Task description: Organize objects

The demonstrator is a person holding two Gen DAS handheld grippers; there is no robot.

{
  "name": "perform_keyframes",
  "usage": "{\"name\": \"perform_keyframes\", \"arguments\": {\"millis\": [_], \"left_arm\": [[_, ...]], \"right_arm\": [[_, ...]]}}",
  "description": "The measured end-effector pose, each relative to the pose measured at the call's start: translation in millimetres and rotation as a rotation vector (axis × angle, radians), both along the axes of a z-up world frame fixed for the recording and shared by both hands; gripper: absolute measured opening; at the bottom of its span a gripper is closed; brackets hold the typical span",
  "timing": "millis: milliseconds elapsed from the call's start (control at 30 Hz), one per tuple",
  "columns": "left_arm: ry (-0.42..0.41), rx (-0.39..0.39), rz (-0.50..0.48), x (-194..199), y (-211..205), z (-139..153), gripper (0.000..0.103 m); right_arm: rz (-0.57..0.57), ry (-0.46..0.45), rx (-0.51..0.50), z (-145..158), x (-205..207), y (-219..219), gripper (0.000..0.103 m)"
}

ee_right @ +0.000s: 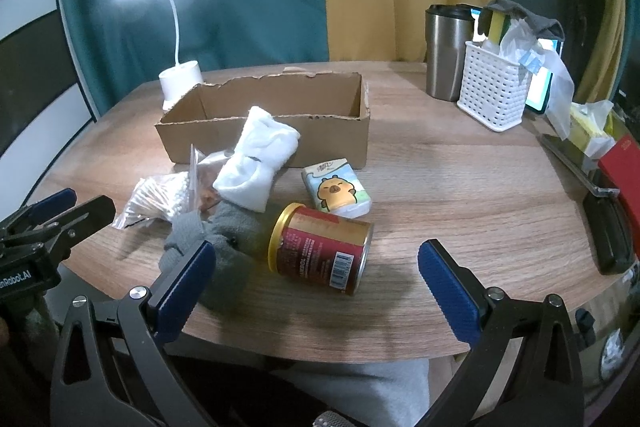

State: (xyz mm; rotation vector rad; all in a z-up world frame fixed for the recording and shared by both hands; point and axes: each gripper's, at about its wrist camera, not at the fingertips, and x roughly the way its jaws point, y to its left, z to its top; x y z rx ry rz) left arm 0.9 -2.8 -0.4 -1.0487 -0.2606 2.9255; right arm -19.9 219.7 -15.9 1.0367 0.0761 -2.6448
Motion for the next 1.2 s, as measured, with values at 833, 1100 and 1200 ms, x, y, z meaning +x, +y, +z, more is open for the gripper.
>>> {"name": "perform_keyframes", "arguments": {"millis": [833,1100,1200], "left_arm": [[0.001,0.005,0.002,-0.1,1.4,1.1,0.103],[0.002,0.006,0.003,1.0,2.0,1.3,0.103],[0.003,0.005,0.004,1.0,1.9,1.3,0.103]], "right_arm": [[0.009,-0.007,0.001,-1.8,-0.3,1.0,0.103],[0.018,-0.011,0.003,-2.1,1.0,-1.9,0.103],[0.017,-0.011,0.004,-2.0,1.1,-1.9,0.103]]}}
